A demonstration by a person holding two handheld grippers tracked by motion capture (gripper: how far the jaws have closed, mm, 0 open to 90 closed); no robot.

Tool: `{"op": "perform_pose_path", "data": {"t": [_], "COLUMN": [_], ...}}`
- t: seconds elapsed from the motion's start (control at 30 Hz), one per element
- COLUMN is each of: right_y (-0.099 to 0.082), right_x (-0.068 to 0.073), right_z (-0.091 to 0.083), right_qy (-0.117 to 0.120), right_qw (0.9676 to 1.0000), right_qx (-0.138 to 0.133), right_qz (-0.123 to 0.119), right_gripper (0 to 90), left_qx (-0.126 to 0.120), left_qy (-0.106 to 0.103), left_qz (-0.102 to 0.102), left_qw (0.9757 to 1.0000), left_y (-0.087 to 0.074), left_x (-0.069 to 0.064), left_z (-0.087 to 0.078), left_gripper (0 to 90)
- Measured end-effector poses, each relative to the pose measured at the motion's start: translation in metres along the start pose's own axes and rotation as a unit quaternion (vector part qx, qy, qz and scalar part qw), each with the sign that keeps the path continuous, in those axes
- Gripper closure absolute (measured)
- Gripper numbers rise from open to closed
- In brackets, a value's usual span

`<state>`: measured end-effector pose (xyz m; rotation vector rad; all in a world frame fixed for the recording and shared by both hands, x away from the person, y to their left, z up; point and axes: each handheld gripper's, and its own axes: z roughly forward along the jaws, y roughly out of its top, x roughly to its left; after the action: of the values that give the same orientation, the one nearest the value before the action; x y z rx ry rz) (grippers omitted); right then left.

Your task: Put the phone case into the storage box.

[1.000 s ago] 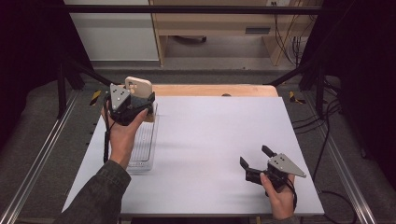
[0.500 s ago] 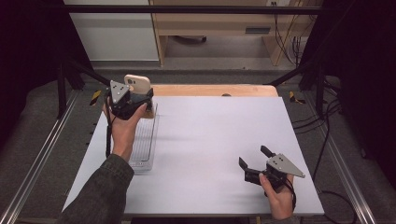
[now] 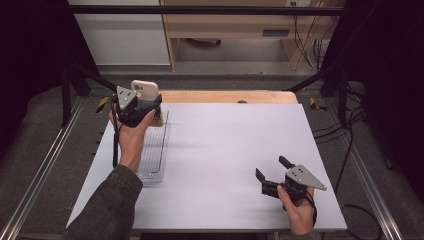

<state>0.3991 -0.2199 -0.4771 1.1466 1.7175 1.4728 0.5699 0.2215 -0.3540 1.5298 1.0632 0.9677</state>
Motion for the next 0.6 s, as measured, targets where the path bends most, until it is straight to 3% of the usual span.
{"op": "perform_pose_path", "data": {"t": [0.6], "right_y": [-0.0002], "right_x": [0.0], "right_z": [0.0005], "right_qy": [-0.002], "right_qw": [1.0], "right_qx": [-0.001], "right_qz": [-0.001], "right_gripper": [6.7], "left_qx": [-0.001], "left_qy": [0.007], "left_qz": [0.0], "left_qw": [1.0], "left_y": [0.0028], "left_x": [0.0035], "left_z": [0.0086], "left_gripper": [10.8]}}
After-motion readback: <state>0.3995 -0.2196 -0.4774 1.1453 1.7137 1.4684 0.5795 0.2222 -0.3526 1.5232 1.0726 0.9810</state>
